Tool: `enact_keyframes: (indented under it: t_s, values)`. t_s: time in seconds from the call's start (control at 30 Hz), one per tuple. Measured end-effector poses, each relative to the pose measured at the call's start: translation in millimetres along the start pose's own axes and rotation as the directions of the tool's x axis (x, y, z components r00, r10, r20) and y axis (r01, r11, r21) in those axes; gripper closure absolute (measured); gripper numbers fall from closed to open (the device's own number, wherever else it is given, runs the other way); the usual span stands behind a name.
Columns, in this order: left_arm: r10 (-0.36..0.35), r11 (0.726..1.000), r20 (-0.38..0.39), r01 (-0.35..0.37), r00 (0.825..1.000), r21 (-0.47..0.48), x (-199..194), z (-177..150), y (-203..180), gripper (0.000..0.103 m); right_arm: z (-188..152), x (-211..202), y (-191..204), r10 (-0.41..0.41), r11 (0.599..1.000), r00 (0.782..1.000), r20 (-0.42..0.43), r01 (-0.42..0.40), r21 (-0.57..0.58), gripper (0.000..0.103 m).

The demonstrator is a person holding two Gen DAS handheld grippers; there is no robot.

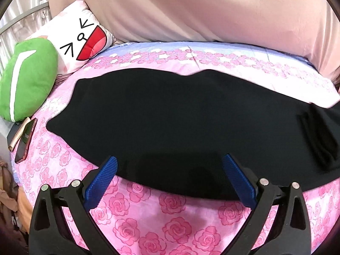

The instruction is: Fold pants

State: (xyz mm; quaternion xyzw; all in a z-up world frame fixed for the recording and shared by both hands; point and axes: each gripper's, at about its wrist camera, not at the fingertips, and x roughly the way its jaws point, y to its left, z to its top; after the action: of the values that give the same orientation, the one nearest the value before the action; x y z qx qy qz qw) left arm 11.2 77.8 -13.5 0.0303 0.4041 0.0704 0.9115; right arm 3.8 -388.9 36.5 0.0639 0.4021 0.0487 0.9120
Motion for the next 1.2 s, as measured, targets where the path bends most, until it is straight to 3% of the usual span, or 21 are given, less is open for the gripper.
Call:
enact_keyframes:
  t_s: [0.13, 0.2, 0.23, 0.27, 0.33, 0.37, 0.4, 0.47, 0.53, 0.6, 0.67, 0.7, 0.73, 0.8, 0.87, 0.93, 1.03, 1.1, 1.17, 1.2]
  values:
    - [0.007, 1.000, -0.018, -0.007, 1.000, 0.008, 6, -4, -2, 0.005, -16, -9, -53, -0.084, 0.990, 0.996, -0.013, 0.085, 0.111, 0.088]
    - [0.007, 1.000, -0.028, -0.007, 1.000, 0.012, 11, -6, -3, 0.005, -20, 0, -61, -0.109, 0.989, 0.991, -0.076, 0.115, 0.091, 0.078]
    - [0.012, 1.000, -0.037, -0.012, 0.999, 0.017, 16, -7, -6, 0.005, -22, 2, -60, -0.167, 0.981, 0.981, -0.095, 0.174, 0.082, 0.071]
    - [0.019, 1.000, -0.043, -0.018, 0.999, 0.020, 20, -7, -7, 0.005, -23, -4, -55, -0.223, 0.971, 0.973, -0.068, 0.227, 0.074, 0.062]
    - [0.032, 0.999, -0.045, -0.031, 0.998, 0.019, 25, -9, -8, 0.005, -21, -25, -35, -0.321, 0.947, 0.946, 0.037, 0.320, 0.030, 0.059]
    - [0.029, 0.999, -0.043, -0.028, 0.999, 0.016, 25, -9, -8, 0.005, -20, -40, -20, -0.321, 0.946, 0.941, 0.105, 0.323, 0.003, 0.045]
    - [0.027, 1.000, -0.038, -0.026, 0.999, 0.012, 26, -9, -7, 0.005, -18, -47, -4, -0.271, 0.961, 0.953, 0.135, 0.277, -0.028, 0.032]
    - [0.025, 1.000, -0.038, -0.025, 0.999, 0.007, 26, -9, -8, 0.005, -18, -39, 31, -0.122, 0.984, 0.988, 0.091, 0.132, -0.116, 0.031]
    - [0.020, 1.000, -0.038, -0.020, 0.999, -0.002, 26, -8, -7, 0.005, -26, -18, 67, -0.020, 0.979, 1.000, 0.014, 0.023, -0.205, 0.031]
    - [0.015, 1.000, -0.040, -0.015, 0.999, -0.005, 26, -8, -7, 0.005, -35, 11, 100, 0.001, 0.956, 0.999, -0.042, -0.013, -0.292, 0.031]
    - [0.003, 1.000, -0.039, -0.003, 0.999, -0.001, 23, -7, -5, 0.005, -40, 38, 120, -0.044, 0.933, 0.997, -0.066, 0.018, -0.358, 0.033]
    - [-0.004, 1.000, -0.036, 0.004, 0.999, 0.002, 21, -7, -5, 0.005, -41, 49, 120, -0.062, 0.929, 0.995, -0.079, 0.029, -0.370, 0.053]
    - [-0.013, 1.000, -0.030, 0.013, 0.999, 0.009, 18, -8, -4, 0.005, -41, 61, 118, -0.097, 0.929, 0.992, -0.086, 0.059, -0.366, 0.062]
    - [-0.021, 1.000, -0.022, 0.021, 1.000, 0.018, 16, -8, -3, 0.005, -34, 59, 113, -0.070, 0.948, 0.994, -0.082, 0.041, -0.315, 0.088]
    - [-0.025, 1.000, -0.016, 0.025, 1.000, 0.012, 16, -6, 2, 0.005, -17, 50, 110, -0.033, 0.968, 0.996, -0.079, 0.012, -0.250, 0.088]
    - [-0.037, 0.999, -0.010, 0.037, 0.999, -0.012, 16, -2, 8, 0.005, -4, 38, 122, -0.009, 0.966, 0.999, -0.046, -0.003, -0.257, 0.088]
    - [-0.045, 0.998, -0.001, 0.045, 0.999, -0.040, 16, 2, 15, 0.005, 7, 37, 154, 0.147, 0.955, 0.987, -0.061, -0.158, -0.251, 0.088]
    - [-0.039, 0.998, 0.000, 0.039, 0.999, -0.043, 17, 3, 18, 0.005, 0, 65, 178, 0.217, 0.933, 0.965, -0.148, -0.250, -0.259, 0.078]
    - [-0.031, 0.999, -0.008, 0.031, 0.999, -0.038, 19, 3, 21, 0.005, -18, 100, 190, 0.193, 0.924, 0.947, -0.255, -0.263, -0.277, 0.068]
    - [-0.027, 0.999, -0.012, 0.026, 1.000, -0.034, 20, 2, 24, 0.005, -20, 95, 191, 0.195, 0.922, 0.959, -0.204, -0.250, -0.294, 0.065]
